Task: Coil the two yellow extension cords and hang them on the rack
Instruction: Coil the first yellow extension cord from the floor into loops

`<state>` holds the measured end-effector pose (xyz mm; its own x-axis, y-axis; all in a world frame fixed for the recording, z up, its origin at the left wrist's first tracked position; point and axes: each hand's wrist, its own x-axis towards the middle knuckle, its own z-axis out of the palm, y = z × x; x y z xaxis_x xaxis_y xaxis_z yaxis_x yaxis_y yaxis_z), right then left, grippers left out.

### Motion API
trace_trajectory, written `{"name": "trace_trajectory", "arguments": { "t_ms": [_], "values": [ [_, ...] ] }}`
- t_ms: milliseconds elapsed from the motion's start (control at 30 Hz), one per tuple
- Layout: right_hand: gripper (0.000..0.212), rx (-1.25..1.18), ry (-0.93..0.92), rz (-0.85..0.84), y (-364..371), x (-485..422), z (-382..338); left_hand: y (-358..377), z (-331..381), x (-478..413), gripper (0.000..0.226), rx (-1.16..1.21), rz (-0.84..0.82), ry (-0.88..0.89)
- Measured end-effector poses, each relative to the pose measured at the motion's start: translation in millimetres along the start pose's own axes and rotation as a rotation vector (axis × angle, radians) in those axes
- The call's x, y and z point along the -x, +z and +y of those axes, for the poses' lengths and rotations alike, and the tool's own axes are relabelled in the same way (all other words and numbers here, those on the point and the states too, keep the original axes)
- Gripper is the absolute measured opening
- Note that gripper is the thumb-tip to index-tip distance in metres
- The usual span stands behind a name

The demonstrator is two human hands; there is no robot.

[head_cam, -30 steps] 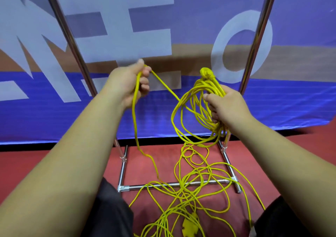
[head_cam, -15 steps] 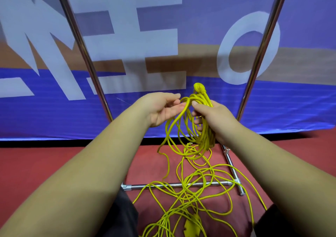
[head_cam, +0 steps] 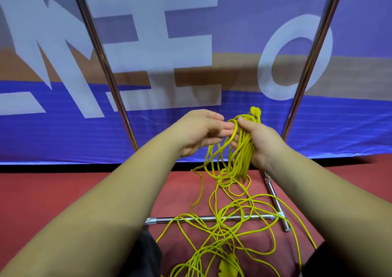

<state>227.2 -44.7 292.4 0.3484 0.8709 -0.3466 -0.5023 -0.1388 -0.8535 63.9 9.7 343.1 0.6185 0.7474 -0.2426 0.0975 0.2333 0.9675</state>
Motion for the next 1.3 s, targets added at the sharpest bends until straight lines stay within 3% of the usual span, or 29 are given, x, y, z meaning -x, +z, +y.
{"name": "trace_trajectory", "arguments": {
  "t_ms": [133, 200, 267, 333, 500, 700, 867, 933, 1000, 1100, 1300],
  "values": [
    [0.014, -0.075, -0.024, 0.031, -5, -3, -13, -6, -13, -8, 0.032, -0.11, 0.069, 0.018],
    [0.014, -0.112, -0.027, 0.046, -8, -4, -22, -15, -24, -12, 0.032, -0.564, 0.066, 0.081],
    [0.017, -0.145, -0.037, 0.05, -11, -2, -29, -22, -37, -13, 0.029, -1.033, -0.096, 0.068],
    [0.018, -0.177, -0.045, 0.046, -13, -1, -33, -26, -49, -14, 0.019, -1.214, -0.235, 0.013],
    [0.018, -0.245, -0.073, 0.035, -14, 2, -34, -25, -46, -19, 0.012, -1.055, -0.157, 0.11],
    [0.043, -0.23, -0.075, 0.025, -12, 0, -31, -11, -44, -9, 0.016, -0.763, -0.236, 0.075],
    [0.014, -0.201, -0.076, 0.034, -12, -2, -21, 1, -50, -10, 0.017, -0.773, -0.327, 0.087],
    [0.017, -0.207, -0.044, 0.038, -13, -2, -24, 3, -53, -11, 0.024, -0.746, -0.342, 0.053],
    [0.023, -0.217, -0.031, 0.035, -14, 0, -31, -1, -54, -12, 0.028, -0.793, -0.432, 0.015],
    [0.024, -0.175, -0.057, 0.001, -17, 3, -38, -12, -65, -17, 0.008, -1.0, -0.647, -0.072],
    [0.014, -0.072, -0.075, -0.095, -20, 9, -45, -24, -114, -34, 0.025, -1.247, -0.696, -0.28]
  ]
}}
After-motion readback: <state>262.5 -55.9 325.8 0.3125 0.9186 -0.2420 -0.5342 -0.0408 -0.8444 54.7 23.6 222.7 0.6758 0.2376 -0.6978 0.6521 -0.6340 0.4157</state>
